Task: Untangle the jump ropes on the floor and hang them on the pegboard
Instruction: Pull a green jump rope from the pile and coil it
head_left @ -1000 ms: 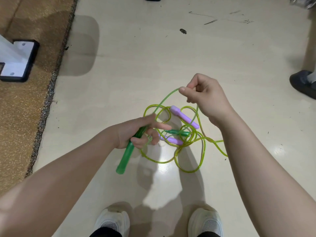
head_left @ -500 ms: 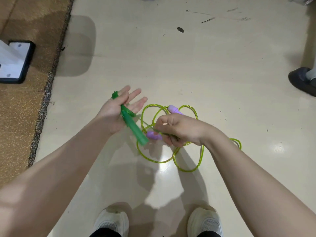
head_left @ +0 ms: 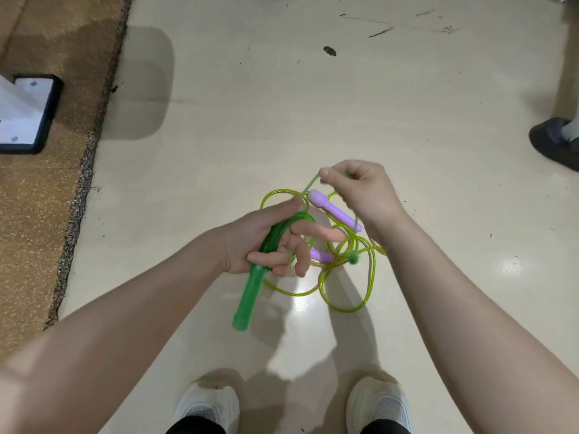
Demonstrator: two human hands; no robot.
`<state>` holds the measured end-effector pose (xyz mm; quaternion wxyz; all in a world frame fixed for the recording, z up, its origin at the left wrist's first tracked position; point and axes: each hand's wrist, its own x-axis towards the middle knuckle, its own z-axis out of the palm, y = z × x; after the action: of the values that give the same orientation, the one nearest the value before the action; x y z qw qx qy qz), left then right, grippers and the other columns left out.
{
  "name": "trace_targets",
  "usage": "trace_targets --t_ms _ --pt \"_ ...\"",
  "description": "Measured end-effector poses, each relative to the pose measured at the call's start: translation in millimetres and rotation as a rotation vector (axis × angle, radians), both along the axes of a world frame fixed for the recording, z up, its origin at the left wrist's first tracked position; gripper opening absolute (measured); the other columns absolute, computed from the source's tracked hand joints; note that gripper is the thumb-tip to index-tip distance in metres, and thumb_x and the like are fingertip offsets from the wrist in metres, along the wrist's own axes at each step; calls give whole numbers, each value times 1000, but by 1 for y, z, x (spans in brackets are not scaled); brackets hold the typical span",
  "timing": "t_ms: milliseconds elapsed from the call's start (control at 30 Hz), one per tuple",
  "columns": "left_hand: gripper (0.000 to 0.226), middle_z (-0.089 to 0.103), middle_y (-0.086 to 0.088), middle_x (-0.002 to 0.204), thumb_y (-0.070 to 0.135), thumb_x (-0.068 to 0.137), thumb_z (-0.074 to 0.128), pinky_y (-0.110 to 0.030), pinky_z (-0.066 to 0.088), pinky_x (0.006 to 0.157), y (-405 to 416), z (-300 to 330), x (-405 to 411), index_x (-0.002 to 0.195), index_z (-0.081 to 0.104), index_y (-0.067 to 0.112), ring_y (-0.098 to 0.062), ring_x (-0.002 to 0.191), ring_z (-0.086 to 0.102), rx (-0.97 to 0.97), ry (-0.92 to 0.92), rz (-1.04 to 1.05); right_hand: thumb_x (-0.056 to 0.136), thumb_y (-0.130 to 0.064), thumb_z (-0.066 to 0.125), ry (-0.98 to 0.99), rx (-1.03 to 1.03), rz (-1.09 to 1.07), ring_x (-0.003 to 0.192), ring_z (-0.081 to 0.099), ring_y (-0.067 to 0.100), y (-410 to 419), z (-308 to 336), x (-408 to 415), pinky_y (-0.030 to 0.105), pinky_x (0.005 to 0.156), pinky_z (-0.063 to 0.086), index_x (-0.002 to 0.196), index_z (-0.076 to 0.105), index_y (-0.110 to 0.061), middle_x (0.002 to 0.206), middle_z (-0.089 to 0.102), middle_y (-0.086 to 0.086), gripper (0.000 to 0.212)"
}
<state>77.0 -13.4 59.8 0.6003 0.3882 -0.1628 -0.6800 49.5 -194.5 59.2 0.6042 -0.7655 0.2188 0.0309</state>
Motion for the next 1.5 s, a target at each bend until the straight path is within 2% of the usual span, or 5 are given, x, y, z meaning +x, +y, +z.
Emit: trace_targets --t_ms 300,533,767,1067,1500 --pt "30 69 1 111 21 98 36 -29 55 83 5 -7 34 126 48 25 -17 99 68 101 -35 856 97 -25 44 423 19 613 45 42 14 40 -35 -40 25 51 36 66 61 -22 58 52 -2 35" --pt "31 71 3 92 20 99 44 -28 56 80 30 -41 22 129 53 16 -19 78 70 542 -354 636 89 -32 59 348 -146 1035 44 40 12 40 37 -21 26 64 45 103 67 -29 46 43 -9 16" --pt "90 33 -3 32 77 75 12 -19 29 39 6 -2 14 70 64 3 -11 27 18 311 -56 157 83 -8 68 -187 -65 407 46 43 3 20 46 0 14 50 34 73 66 -11 46 51 -14 10" --pt "70 47 3 39 73 76 42 -16 33 38 -2 -1 17 67 58 6 -12 29 23 -190 384 73 93 -17 46 259 825 129 30 31 7 44 -10 -24 21 50 21 78 64 -20 45 46 -3 24" --pt "66 52 -2 42 51 94 33 -23 47 55 -10 4 8 58 63 3 -17 43 43 440 -272 376 87 -35 57 95 308 298 62 53 50 39 -8 -15 38 54 37 70 55 -7 71 62 29 33"
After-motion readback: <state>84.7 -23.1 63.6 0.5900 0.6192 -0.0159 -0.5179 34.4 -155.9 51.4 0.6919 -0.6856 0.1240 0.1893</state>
